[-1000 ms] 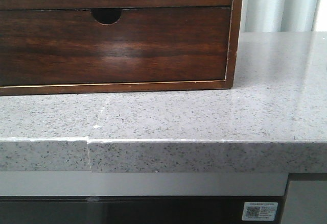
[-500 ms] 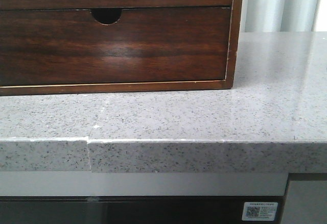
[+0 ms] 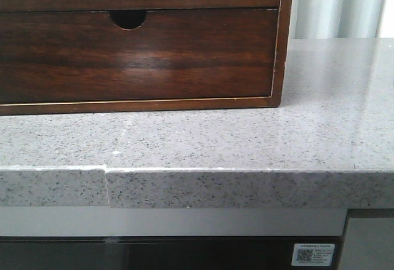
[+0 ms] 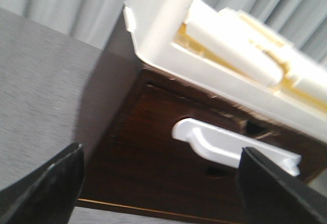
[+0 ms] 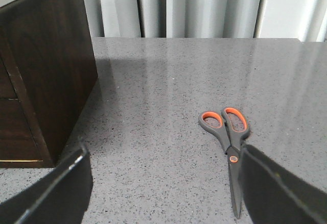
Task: Put scissors in drawer with both arms
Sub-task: 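Grasp the white drawer handle with the left gripper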
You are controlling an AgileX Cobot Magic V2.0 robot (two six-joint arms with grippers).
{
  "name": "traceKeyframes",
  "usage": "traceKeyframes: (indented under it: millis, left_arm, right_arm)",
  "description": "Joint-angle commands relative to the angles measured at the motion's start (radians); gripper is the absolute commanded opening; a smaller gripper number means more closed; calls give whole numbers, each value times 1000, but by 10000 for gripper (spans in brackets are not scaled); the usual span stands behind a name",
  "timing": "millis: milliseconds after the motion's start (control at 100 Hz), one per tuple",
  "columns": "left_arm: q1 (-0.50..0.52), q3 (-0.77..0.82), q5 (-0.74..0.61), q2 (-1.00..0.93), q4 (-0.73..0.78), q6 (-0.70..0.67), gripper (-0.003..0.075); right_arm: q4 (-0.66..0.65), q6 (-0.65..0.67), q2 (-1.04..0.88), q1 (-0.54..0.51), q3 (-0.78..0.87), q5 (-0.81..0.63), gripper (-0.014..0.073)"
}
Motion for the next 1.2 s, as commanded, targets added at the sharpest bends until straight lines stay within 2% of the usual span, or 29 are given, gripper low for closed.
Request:
traceKeyframes:
  millis: [0, 210, 460, 530, 670, 910, 1190]
  left_arm:
    - [3, -14, -69, 17, -167, -10, 566]
    - [3, 6, -44, 80, -341, -10, 566]
    - [3, 6, 26, 248, -531, 3, 566]
    - [3, 4, 60, 299, -615, 72, 566]
    - [3, 4, 143, 400, -853, 306, 566]
    - [3, 2, 357, 573, -1169, 633, 566]
    - [3, -77, 461, 706, -1178, 705, 564]
  right_arm:
    - [-1, -4, 16, -8, -36, -89, 534]
    - [-1, -4, 16, -8, -36, -89, 534]
    - [-1, -4, 16, -8, -36, -89, 534]
    - [-1, -4, 16, -8, -36, -89, 534]
    - [-1, -4, 16, -8, -36, -89, 534]
    - [-1, -4, 16, -8, -36, -89, 534]
    - [-1, -4, 16, -8, -36, -89, 534]
